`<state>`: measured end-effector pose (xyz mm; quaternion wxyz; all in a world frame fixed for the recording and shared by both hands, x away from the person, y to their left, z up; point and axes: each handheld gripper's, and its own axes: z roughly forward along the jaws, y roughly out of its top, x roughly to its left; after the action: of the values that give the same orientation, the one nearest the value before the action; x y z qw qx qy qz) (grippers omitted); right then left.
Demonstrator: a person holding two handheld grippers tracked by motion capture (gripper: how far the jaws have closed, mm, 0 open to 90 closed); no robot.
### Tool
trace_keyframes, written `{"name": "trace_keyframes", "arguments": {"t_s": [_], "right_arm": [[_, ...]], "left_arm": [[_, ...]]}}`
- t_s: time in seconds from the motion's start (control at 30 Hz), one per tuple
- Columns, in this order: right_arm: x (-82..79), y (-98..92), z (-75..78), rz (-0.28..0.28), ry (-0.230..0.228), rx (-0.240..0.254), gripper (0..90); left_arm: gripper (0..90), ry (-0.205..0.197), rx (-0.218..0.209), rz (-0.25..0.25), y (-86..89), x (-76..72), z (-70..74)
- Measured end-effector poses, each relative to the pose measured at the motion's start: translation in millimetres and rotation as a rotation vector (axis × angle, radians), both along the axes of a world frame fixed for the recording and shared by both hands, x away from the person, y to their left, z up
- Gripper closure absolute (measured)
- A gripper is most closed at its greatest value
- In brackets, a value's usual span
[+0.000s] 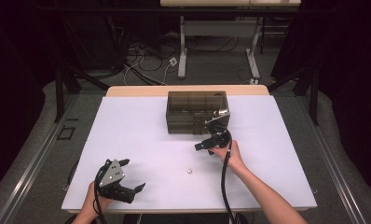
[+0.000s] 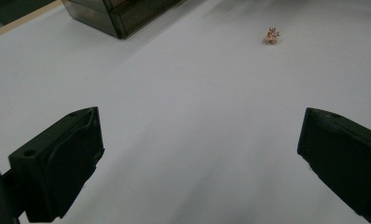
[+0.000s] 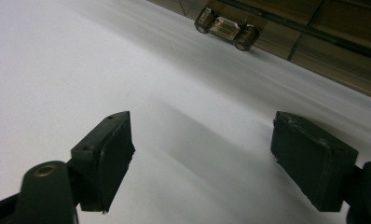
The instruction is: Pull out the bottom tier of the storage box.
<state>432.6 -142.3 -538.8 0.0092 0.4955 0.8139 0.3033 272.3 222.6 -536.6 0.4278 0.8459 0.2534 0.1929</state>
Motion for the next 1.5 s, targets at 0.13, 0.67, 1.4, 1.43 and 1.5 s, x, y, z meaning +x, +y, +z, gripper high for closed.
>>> {"name": "trace_keyframes", "arguments": {"t_s": [0.13,0.67,1.4,1.43,1.5], "right_arm": [[-1.3,-0.8,1.5,0.041,0.001,-0.020,17.2],[-2.0,-7.9,2.0,0.172,-0.037,-0.040,7.3],[4.1,-6.2,19.2,0.336,-0.211,-0.202,11.6],[4.6,-6.1,19.9,0.337,-0.220,-0.216,13.5],[6.6,-6.8,20.3,0.342,-0.239,-0.231,15.5]], "left_arm": [[0.3,0.001,-0.002,0.001,0.1,-0.1,0.0],[0.3,-0.001,0.005,-0.006,0.0,0.1,0.3],[0.2,-0.002,0.003,-0.004,-0.5,0.9,-0.2],[0.2,-0.004,0.003,-0.002,-0.6,0.9,-0.2],[0.2,0.000,-0.003,-0.003,-0.7,0.6,-0.2]]}}
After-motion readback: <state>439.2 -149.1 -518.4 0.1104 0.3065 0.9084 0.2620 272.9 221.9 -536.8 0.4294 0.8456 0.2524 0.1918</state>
